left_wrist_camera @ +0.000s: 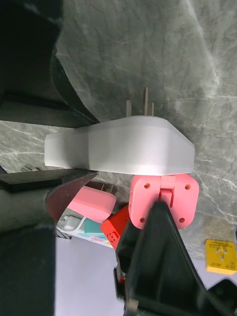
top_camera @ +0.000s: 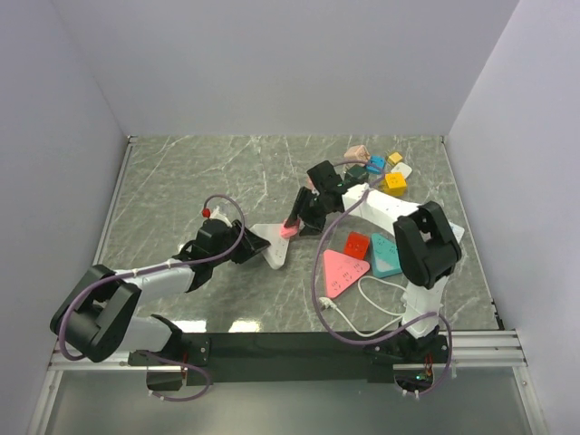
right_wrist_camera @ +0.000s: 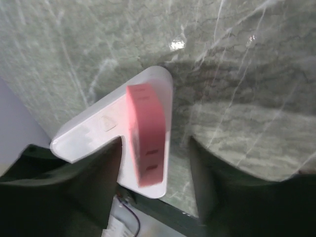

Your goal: Pull the plug off the socket

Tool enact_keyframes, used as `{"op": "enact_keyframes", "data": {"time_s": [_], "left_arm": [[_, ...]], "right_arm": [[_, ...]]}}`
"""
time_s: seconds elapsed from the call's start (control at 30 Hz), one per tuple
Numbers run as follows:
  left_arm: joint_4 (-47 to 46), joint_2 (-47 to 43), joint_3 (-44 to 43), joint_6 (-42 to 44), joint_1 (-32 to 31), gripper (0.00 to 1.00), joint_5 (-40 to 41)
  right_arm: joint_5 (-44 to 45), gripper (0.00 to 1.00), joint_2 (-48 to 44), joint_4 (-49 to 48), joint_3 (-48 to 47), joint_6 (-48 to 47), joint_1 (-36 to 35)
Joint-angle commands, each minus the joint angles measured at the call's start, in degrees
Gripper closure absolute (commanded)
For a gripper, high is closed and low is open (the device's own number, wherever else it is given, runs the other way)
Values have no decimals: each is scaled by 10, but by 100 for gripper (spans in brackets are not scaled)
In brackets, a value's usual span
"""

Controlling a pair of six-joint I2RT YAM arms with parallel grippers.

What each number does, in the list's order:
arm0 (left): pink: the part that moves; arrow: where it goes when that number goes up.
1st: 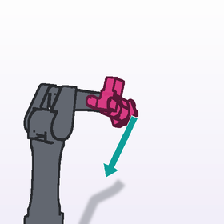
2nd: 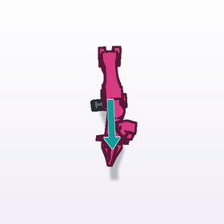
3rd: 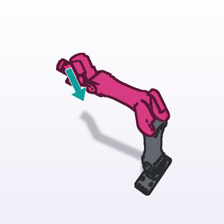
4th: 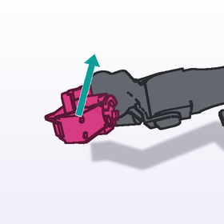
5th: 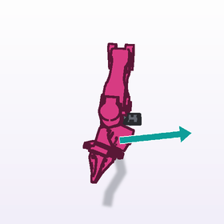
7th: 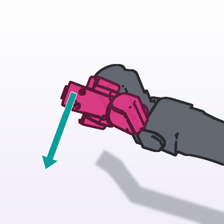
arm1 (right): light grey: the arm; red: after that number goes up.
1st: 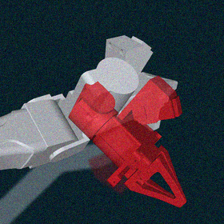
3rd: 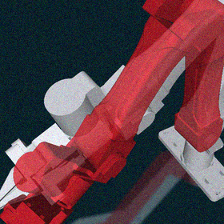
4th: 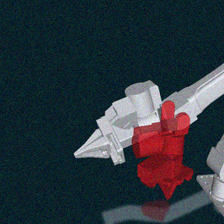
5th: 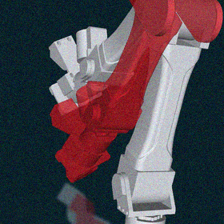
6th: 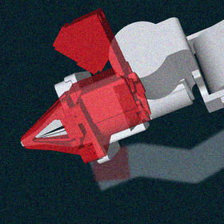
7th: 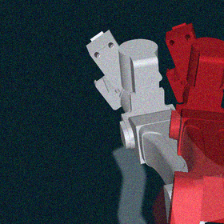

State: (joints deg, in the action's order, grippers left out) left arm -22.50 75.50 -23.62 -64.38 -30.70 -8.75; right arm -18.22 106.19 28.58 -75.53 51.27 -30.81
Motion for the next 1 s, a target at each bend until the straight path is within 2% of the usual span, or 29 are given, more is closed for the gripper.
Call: {"op": "enact_keyframes", "data": {"time_s": [0.0, 0.03, 0.07, 0.13, 0.17, 0.2, 0.33, 0.43, 0.6, 0.73, 0.83, 0.97], "left_arm": [[-24, 6, 0, -7, 1, 99, -5], [-22, 9, -1, -5, 1, 100, -7], [-21, 11, -4, -4, 1, 100, -8], [-10, 22, -8, 4, 1, 100, -9], [-4, 25, -13, 7, 2, 100, -8], [1, 32, -16, 17, 1, 100, -7], [93, 54, -40, 37, 2, 100, 24], [136, 58, -51, 45, 3, 100, 47], [147, 71, -64, 51, 10, 100, 52], [154, 90, -89, 56, 11, 100, 48], [156, 97, -101, 57, 11, 100, 44], [156, 97, -121, 60, 11, 100, 43]], "right_arm": [[-20, 45, 21, -47, -18, 23, -1], [-26, 51, 23, -57, -16, 27, -1], [-40, 62, 25, -72, -15, 29, -2], [-45, 75, 32, -70, -24, 27, -1], [-57, 92, 40, -61, -38, 24, 0], [-63, 100, 43, -53, -46, 17, 2], [-104, 100, 7, -25, -72, -9, 49], [-117, 100, -39, 38, -106, -52, 86], [-142, 100, -66, 91, -148, -98, 145], [-146, 100, -62, 111, -176, -107, 154], [-118, 100, -80, 119, -182, -104, 155], [-57, 100, -99, 104, -169, -96, 103]]}}
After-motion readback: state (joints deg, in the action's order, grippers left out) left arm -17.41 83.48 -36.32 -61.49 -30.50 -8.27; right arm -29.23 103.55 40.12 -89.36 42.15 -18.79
